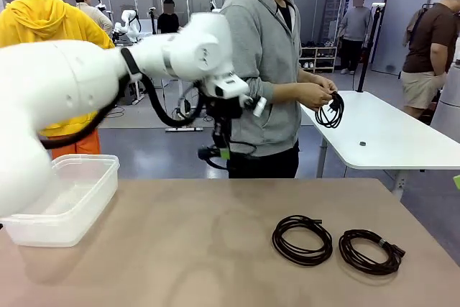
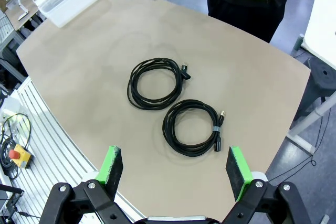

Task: Organize and store the cables.
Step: Place the Power Cable into the Organizing box.

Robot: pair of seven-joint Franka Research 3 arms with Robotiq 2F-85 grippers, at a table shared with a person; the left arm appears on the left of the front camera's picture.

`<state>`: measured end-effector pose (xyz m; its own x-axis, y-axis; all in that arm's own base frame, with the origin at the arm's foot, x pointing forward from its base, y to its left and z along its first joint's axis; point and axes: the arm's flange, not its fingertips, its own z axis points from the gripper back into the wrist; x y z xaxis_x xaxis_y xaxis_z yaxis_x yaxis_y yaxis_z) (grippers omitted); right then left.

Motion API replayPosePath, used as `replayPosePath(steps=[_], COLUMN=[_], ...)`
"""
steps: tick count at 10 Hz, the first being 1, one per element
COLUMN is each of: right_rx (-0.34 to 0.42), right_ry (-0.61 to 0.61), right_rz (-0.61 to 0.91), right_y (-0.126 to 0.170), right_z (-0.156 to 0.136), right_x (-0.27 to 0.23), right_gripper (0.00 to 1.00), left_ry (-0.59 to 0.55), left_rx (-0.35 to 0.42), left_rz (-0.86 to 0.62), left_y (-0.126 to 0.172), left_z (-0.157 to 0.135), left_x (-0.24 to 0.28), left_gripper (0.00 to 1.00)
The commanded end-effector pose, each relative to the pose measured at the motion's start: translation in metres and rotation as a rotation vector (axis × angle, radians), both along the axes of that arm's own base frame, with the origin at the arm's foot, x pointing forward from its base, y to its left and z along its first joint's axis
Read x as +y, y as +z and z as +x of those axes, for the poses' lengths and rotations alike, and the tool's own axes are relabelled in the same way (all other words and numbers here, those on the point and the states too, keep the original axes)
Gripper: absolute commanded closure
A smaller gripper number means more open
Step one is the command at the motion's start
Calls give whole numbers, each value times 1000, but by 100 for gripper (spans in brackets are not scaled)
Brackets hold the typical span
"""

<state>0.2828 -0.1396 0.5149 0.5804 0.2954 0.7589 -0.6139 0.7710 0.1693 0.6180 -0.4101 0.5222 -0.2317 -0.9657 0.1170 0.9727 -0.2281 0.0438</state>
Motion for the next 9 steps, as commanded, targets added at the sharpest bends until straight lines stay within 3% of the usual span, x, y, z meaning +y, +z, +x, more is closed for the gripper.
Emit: replayPosePath(steps=[1, 4, 7, 9], right_rx=[-13, -13, -13, -13], right_ry=[14, 14, 14, 14], right_rz=[2, 2, 2, 2], right_y=[0, 0, 0, 0], right_z=[-1, -1, -1, -1], right_x=[-2, -2, -2, -2], right_gripper=[0, 0, 0, 0], left_ry=[-17, 42, 163, 232], left_rx=[-9, -152, -238, -284], left_rz=[-72, -106, -137, -166], left_y=[7, 33, 46, 54], left_z=[-49, -81, -116, -121], left_x=[69, 182, 285, 346], left_gripper=[83, 83, 83, 83])
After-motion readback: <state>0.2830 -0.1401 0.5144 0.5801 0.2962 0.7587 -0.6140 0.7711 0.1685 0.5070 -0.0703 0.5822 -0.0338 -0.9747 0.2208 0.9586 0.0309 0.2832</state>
